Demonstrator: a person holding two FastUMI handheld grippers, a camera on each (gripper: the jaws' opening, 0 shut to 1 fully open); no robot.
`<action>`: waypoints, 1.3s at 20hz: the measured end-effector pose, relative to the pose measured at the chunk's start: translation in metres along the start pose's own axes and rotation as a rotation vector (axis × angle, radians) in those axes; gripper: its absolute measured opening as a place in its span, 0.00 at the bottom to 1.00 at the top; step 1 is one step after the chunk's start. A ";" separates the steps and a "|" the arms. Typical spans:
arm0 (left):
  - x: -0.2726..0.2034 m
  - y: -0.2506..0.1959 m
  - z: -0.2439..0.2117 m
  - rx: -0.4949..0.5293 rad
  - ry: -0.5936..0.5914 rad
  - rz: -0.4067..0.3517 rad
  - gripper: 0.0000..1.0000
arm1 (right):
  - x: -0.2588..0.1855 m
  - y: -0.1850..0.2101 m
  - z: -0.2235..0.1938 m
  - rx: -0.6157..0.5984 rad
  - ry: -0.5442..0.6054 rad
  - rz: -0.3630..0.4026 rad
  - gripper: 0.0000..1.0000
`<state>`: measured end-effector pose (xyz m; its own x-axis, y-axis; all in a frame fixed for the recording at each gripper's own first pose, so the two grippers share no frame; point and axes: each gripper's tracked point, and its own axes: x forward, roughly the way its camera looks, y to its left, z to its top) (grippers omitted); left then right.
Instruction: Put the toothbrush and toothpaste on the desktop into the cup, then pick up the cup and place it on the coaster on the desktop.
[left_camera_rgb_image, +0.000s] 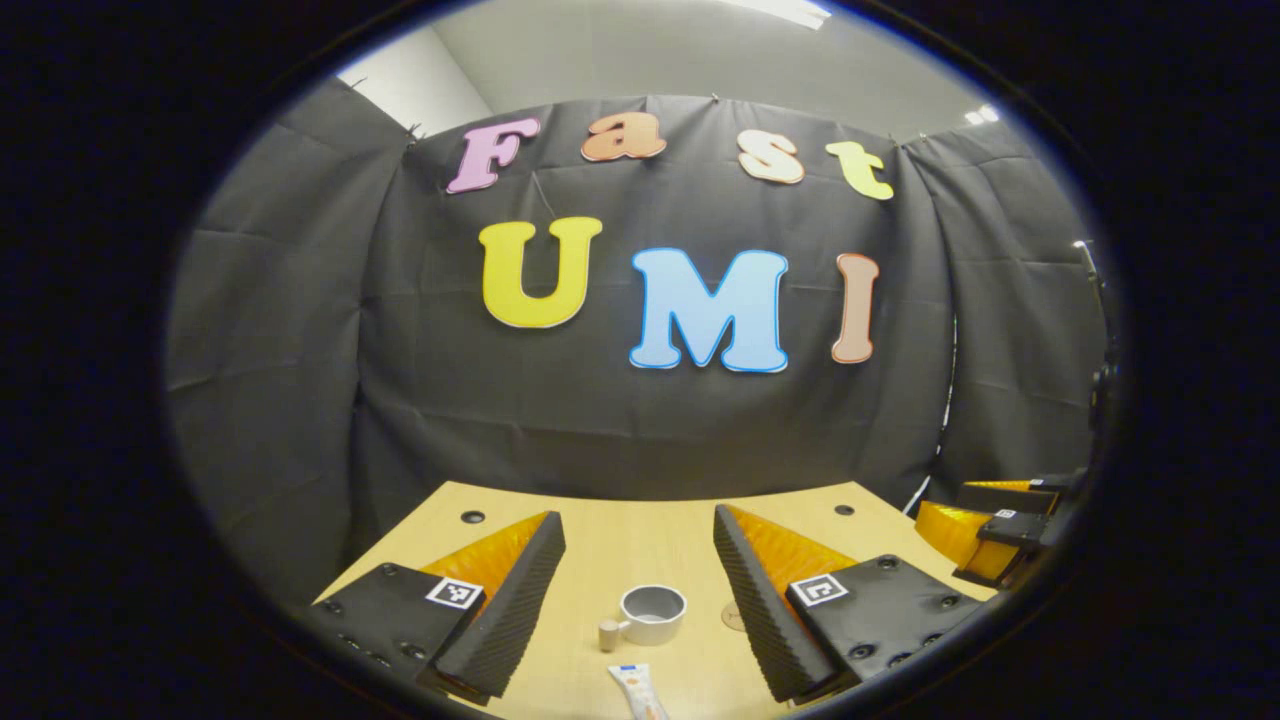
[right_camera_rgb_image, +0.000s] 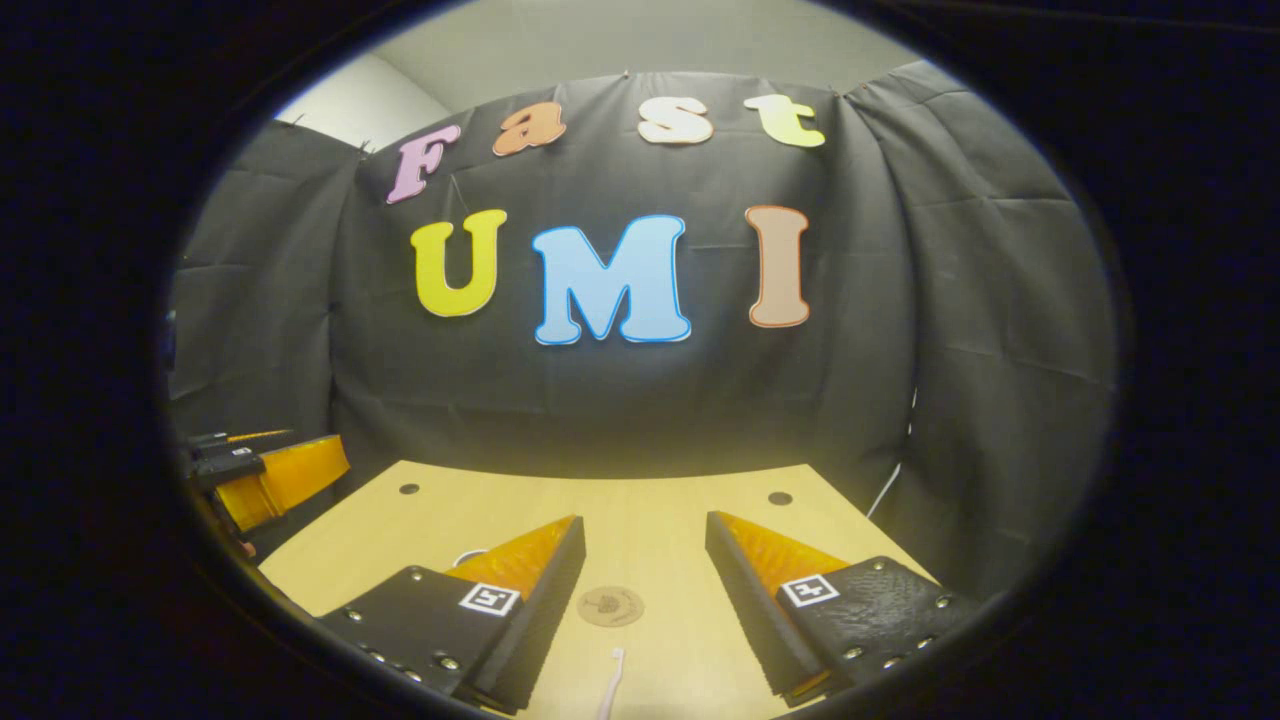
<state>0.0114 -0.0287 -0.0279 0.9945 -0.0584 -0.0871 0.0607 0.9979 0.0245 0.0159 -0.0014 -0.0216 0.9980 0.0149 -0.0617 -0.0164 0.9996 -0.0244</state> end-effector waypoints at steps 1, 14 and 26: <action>0.002 0.000 -0.004 -0.006 0.014 -0.002 0.93 | 0.003 0.000 -0.002 0.003 0.009 0.000 0.80; 0.036 0.005 -0.143 -0.123 0.389 -0.024 0.95 | 0.043 0.006 -0.124 0.023 0.377 0.062 0.80; 0.017 0.011 -0.300 -0.268 0.882 0.022 1.00 | 0.015 0.012 -0.268 0.027 0.945 0.070 0.82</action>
<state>0.0037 -0.0101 -0.3278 0.5635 -0.1053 -0.8194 -0.0889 0.9784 -0.1868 0.0144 0.0044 -0.2904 0.5317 0.0596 -0.8448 -0.0608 0.9976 0.0321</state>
